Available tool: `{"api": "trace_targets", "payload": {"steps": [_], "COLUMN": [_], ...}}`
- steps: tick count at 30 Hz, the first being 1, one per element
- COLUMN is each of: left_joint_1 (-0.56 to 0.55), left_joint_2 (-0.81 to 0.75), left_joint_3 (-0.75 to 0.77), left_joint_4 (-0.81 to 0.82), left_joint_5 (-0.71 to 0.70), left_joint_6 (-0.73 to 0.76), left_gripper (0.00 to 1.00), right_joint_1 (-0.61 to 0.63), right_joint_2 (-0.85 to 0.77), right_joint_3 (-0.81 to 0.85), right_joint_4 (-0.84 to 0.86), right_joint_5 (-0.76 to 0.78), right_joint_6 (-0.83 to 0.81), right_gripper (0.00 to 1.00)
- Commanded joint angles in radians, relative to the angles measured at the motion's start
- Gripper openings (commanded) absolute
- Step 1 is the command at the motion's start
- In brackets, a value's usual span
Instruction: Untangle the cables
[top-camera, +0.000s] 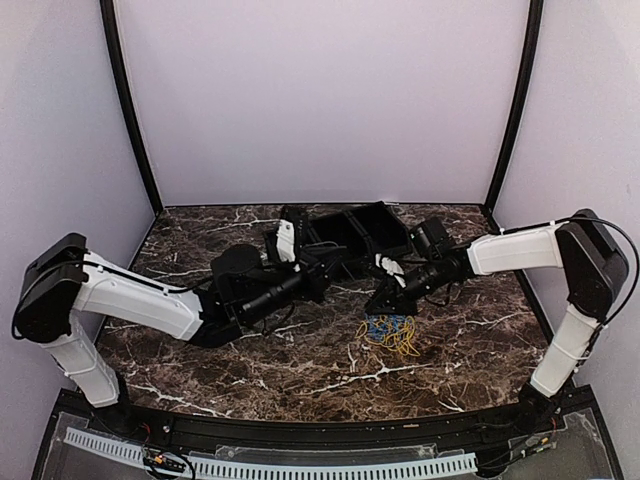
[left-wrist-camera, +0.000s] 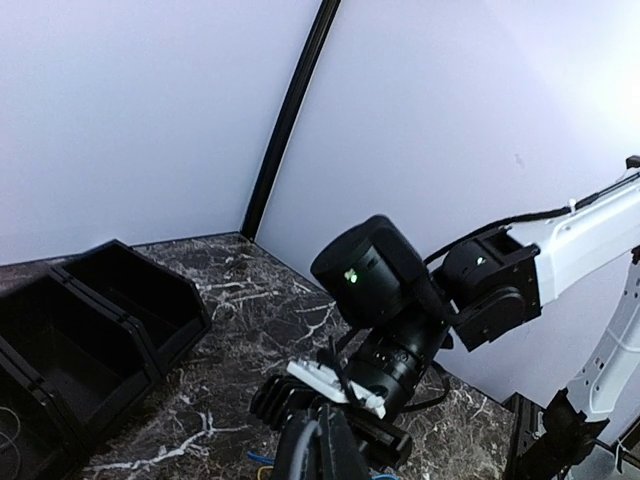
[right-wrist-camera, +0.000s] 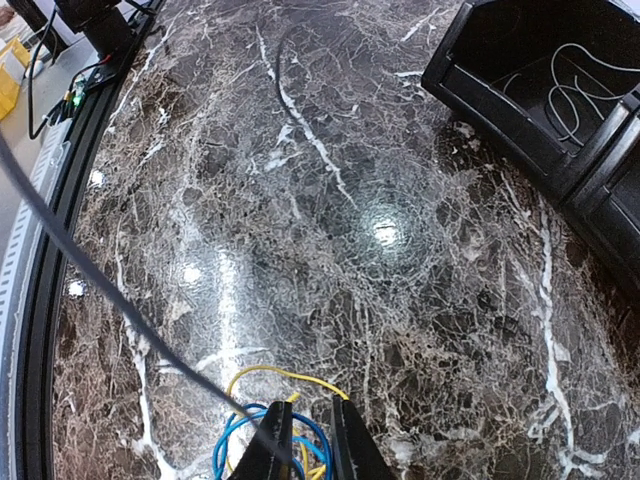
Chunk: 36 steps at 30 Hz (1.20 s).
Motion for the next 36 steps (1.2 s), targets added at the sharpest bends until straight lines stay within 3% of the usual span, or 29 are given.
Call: {"api": "trace_targets", "payload": {"steps": [1, 7, 12, 23, 30, 36], "left_joint_1": [-0.001, 0.000, 0.024, 0.134, 0.276, 0.336], "left_joint_2": [-0.235, -0.503, -0.606, -0.508, -0.380, -0.287], "left_joint_3": [-0.026, 0.016, 0.065, 0.199, 0.296, 0.330], "left_joint_4": [-0.079, -0.330, -0.547, -0.890, -0.973, -0.873], "left_joint_5": [-0.067, -0.213, -0.286, -0.209, 0.036, 0.148], "left_joint_6": [0.127, 0.312, 0.323, 0.041, -0.165, -0.175], "left_gripper": [0.00, 0.00, 0.00, 0.00, 0.00, 0.00], "right_joint_1": [0.007, 0.008, 0.008, -0.035, -0.109, -0.162], "right_joint_2": [0.008, 0.022, 0.006, -0.208, -0.274, -0.343], "right_joint_3": [-0.004, 0.009, 0.025, 0.181, 0.284, 0.230], "right_joint_4": [0.032, 0.015, -0.011, -0.184, -0.369, -0.382], "right_joint_5": [0.032, 0.036, 0.016, -0.040, -0.112, -0.091], "right_joint_6": [0.023, 0.029, 0.035, 0.013, -0.028, -0.024], "right_gripper": [0.16, 0.15, 0.17, 0.55, 0.61, 0.62]}}
